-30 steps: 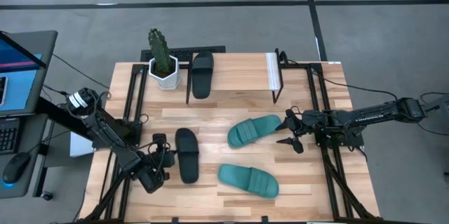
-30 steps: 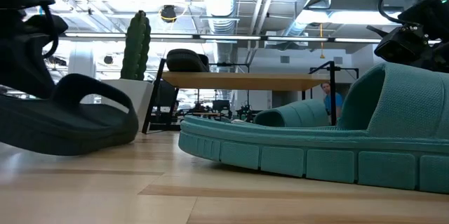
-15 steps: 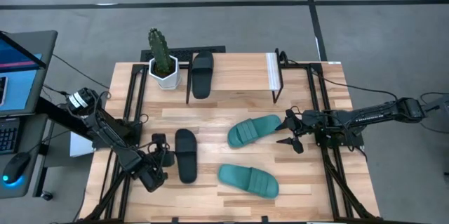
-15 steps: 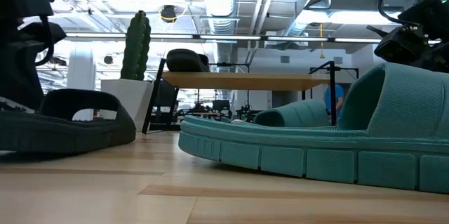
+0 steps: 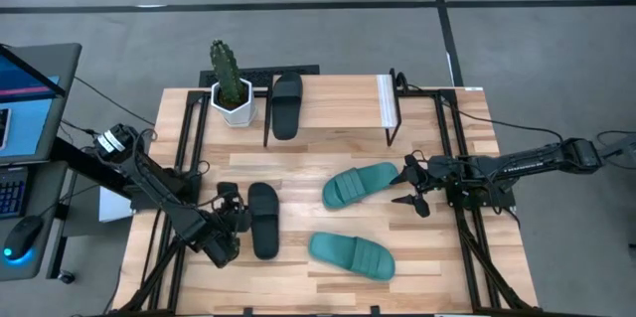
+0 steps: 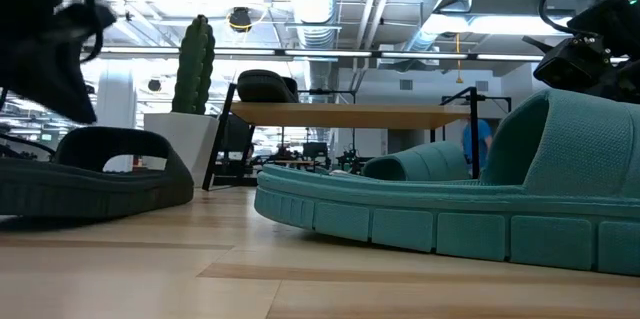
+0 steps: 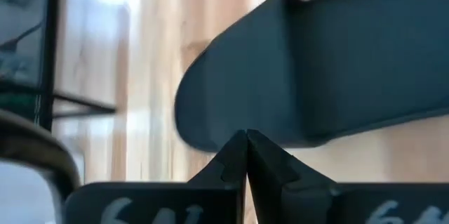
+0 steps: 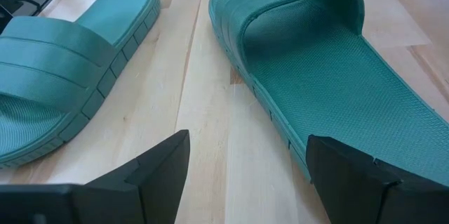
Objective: Pick and place slides into the shelf
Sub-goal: Put the black slide on the shelf
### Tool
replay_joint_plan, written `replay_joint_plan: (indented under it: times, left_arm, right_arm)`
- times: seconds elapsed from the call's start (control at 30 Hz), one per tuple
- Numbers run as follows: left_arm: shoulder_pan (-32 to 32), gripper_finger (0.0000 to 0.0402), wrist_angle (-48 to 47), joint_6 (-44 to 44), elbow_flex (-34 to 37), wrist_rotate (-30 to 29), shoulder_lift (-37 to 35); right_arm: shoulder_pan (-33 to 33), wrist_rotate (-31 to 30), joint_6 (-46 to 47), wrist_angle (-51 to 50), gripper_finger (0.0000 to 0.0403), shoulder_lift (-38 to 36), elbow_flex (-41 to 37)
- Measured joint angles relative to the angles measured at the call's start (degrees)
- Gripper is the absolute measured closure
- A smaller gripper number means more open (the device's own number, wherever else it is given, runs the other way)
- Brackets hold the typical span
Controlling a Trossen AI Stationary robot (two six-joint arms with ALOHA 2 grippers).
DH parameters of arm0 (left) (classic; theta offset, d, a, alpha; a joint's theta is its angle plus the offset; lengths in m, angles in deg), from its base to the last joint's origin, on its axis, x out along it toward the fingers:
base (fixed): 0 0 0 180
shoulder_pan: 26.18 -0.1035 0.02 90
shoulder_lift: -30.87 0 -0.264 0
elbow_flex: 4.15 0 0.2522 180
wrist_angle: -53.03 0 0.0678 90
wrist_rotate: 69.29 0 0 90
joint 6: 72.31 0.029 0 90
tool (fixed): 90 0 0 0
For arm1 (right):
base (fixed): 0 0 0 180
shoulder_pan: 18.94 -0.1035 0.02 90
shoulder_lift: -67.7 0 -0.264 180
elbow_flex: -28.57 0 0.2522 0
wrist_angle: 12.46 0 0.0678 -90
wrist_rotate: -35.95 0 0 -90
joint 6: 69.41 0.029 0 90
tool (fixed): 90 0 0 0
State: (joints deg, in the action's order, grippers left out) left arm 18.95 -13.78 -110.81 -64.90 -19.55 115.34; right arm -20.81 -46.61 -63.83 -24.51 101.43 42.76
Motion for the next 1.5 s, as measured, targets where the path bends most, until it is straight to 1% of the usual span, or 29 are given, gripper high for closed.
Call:
replay_joint_plan:
  times: [0.13, 0.23, 0.3, 0.4, 0.53, 0.63, 0.73, 0.87, 0.97, 1.07, 1.2, 1.37, 1.5]
  left_arm:
    - [0.0, 0.0402, -0.2, 8.8, -5.4, 3.6, 0.0]
    - [-0.1, 0.0401, 0.8, 12.8, -8.1, 4.7, 0.0]
    - [-0.3, 0.0401, 1.8, 14.3, -8.9, 4.6, 0.0]
    - [-0.3, 0.0402, 1.8, 15.5, -9.1, 2.9, 0.0]
    - [-1.4, 0.0401, 1.6, 21.4, -9.1, 2.9, 0.0]
    - [-3.1, 0.0401, 1.8, 22.5, -9.1, 3.6, 0.0]
    - [-5.3, 0.0402, 2.5, 21.0, -9.1, 7.8, 0.0]
    - [-7.6, 0.0401, 4.1, 15.1, -9.1, 12.3, 0.0]
    - [-8.8, 0.0401, 5.4, 14.1, -9.1, 13.5, 0.0]
    - [-9.3, 0.0391, 7.1, 13.7, -9.1, 15.3, 0.0]
    - [-9.8, 0.0356, 9.5, 10.5, -10.3, 20.0, 0.0]
    - [-9.8, 0.0294, 10.8, 2.2, -11.3, 21.5, 0.0]
    - [-9.6, 0.0253, 13.1, -4.4, -11.3, 26.1, 0.0]
  right_arm:
    - [0.0, 0.0, 0.0, 0.0, 0.0133, 0.0, 0.0]
    - [0.0, 0.0, 0.0, 0.0, 0.0133, 0.0, 0.0]
    - [0.0, 0.0, 0.0, 0.0, 0.0133, 0.0, 0.0]
    - [0.0, 0.0, 0.0, 0.0, 0.0133, 0.0, 0.0]
    - [0.0, 0.0, 0.0, 0.0, 0.0133, 0.0, 0.0]
    - [0.0, 0.0, 0.0, 0.0, 0.0133, 0.0, 0.0]
    - [0.0, 0.0, 0.0, 0.0, 0.0133, 0.0, 0.0]
    - [0.0, 0.0, 0.0, 0.0, 0.0133, 0.0, 0.0]
    - [0.0, 0.0, 0.0, 0.0, 0.0133, 0.0, 0.0]
    - [0.0, 0.0, 0.0, 0.0, 0.0133, 0.0, 0.0]
    - [0.0, 0.0, 0.0, 0.0, 0.0133, 0.0, 0.0]
    - [0.0, 0.0, 0.0, 0.0, 0.0133, 0.0, 0.0]
    - [0.0, 0.0, 0.0, 0.0, 0.0133, 0.0, 0.0]
